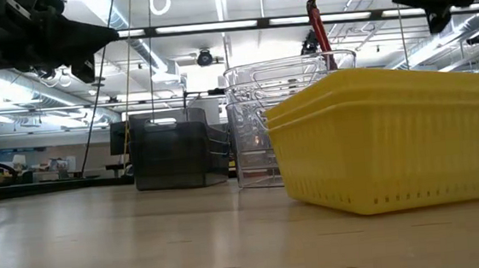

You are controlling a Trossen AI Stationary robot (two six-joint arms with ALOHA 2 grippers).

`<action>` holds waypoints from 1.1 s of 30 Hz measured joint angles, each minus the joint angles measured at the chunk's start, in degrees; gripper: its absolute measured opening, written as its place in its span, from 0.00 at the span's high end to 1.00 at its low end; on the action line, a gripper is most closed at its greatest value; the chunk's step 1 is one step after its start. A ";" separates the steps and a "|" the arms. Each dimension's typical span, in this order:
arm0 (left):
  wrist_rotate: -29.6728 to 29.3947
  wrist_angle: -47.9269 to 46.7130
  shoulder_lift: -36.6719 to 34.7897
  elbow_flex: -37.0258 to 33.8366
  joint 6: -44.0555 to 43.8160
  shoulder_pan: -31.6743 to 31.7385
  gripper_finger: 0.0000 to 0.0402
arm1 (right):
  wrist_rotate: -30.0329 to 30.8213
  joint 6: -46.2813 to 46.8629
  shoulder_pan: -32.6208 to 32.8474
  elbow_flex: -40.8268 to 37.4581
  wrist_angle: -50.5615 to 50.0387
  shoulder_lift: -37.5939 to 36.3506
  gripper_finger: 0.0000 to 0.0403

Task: Stack baskets by color
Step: Return to Home Position

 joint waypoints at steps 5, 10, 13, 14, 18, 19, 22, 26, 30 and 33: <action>0.19 -1.58 -1.81 0.00 -0.94 -0.67 0.98 | 0.21 -0.14 0.00 -7.32 3.47 -7.62 0.99; 0.07 -2.50 -1.83 0.00 -1.88 -2.34 0.99 | -0.02 0.66 0.01 -9.72 3.40 -7.81 0.99; -0.22 -3.10 -3.24 0.00 -1.04 -2.89 0.98 | 0.37 -0.98 -0.04 -8.87 2.07 -7.78 0.99; -0.25 -3.02 -4.36 0.00 -0.15 -2.88 0.98 | 0.37 -1.72 -0.02 -7.95 2.04 -7.80 0.99; -0.46 -6.27 -10.09 0.07 2.99 -2.14 0.98 | 0.46 -4.15 -0.04 -3.33 0.83 -7.87 0.99; -0.51 -8.74 -11.74 0.04 3.42 -1.77 0.98 | 0.56 -4.39 -0.04 -2.74 0.76 -7.87 0.99; -0.59 -14.46 -16.68 0.02 4.02 -0.98 0.98 | 0.61 -4.03 -0.04 -2.79 0.77 -7.85 0.99; 0.97 -19.55 -23.54 0.02 4.44 -1.46 0.98 | 1.88 -0.91 -0.03 -4.64 0.41 -7.80 0.99; 1.15 -21.30 -23.80 -0.59 4.42 -2.27 0.99 | 2.76 1.26 -0.02 -6.68 1.74 -7.80 0.99; 1.03 -17.96 -24.18 -3.60 3.89 -2.82 0.99 | 4.29 2.44 -0.04 -7.71 2.20 -7.80 0.99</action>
